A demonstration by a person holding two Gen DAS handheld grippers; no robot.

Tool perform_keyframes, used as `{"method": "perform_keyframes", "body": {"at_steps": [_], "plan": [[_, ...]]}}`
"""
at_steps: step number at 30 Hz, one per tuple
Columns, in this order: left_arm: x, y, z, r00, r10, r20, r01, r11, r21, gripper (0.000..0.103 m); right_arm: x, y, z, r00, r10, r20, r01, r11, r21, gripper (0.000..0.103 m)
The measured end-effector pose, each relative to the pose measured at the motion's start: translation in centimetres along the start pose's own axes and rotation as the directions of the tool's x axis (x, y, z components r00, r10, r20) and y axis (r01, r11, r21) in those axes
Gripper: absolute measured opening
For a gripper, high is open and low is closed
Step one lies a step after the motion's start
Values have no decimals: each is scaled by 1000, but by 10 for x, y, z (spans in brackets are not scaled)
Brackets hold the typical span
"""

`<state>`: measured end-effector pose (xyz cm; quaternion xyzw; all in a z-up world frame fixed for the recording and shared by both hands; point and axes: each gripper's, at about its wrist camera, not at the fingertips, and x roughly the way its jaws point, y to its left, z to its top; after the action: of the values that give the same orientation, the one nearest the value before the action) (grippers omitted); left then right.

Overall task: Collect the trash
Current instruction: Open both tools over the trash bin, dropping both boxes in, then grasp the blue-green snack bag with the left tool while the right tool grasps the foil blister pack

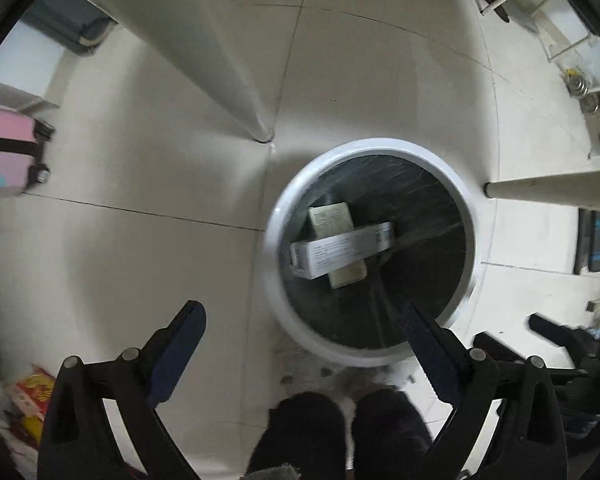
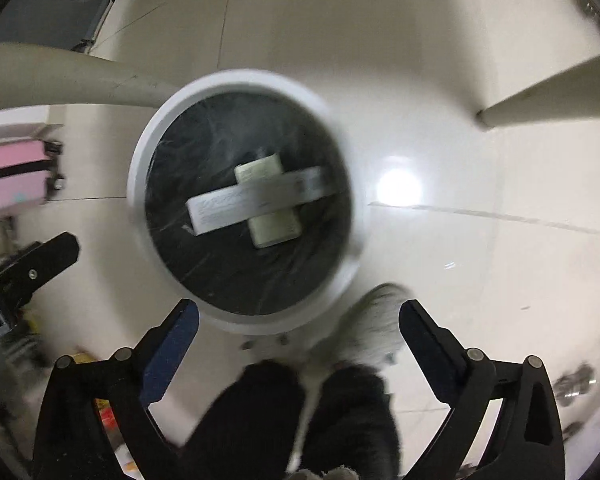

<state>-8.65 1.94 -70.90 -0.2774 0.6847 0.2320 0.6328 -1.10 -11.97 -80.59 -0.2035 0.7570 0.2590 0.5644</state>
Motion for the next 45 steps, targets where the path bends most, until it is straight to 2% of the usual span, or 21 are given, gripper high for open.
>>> {"method": "perform_keyframes", "body": {"at_steps": [4, 9, 16, 26, 31, 34, 37, 41, 45], "plan": [[-31, -1, -8, 1000, 18, 17, -19, 1000, 19, 100, -28, -3, -4, 994, -88, 63, 89, 996, -8, 101], [-75, -1, -24, 999, 22, 31, -23, 999, 31, 100, -81, -13, -26, 987, -112, 111, 112, 994, 14, 101], [-136, -13, -38, 999, 6, 50, -9, 999, 47, 100, -169, 2, -57, 982, -116, 149, 114, 993, 18, 101], [-264, -2, -65, 996, -12, 83, 5, 996, 84, 100, -313, 44, -108, 978, -76, 194, 77, 997, 0, 101], [-337, 5, -61, 990, -8, 141, 2, 999, 46, 100, -392, 60, -124, 979, 13, 205, -20, 999, 32, 101], [-372, 3, -42, 979, -21, 205, 17, 1000, 18, 100, -440, 62, -116, 965, 54, 255, -70, 996, 56, 101], [-402, -9, -12, 960, -18, 278, 13, 1000, 22, 100, -486, 54, -92, 944, 60, 325, -90, 993, 79, 101], [-429, -33, 42, 939, -17, 344, 3, 999, 41, 103, -545, 26, -42, 910, 17, 413, -64, 993, 101, 101], [-444, -57, 102, 932, -51, 358, 43, 999, 31, 103, -589, -20, 22, 895, -34, 445, -25, 992, 126, 101]]}}
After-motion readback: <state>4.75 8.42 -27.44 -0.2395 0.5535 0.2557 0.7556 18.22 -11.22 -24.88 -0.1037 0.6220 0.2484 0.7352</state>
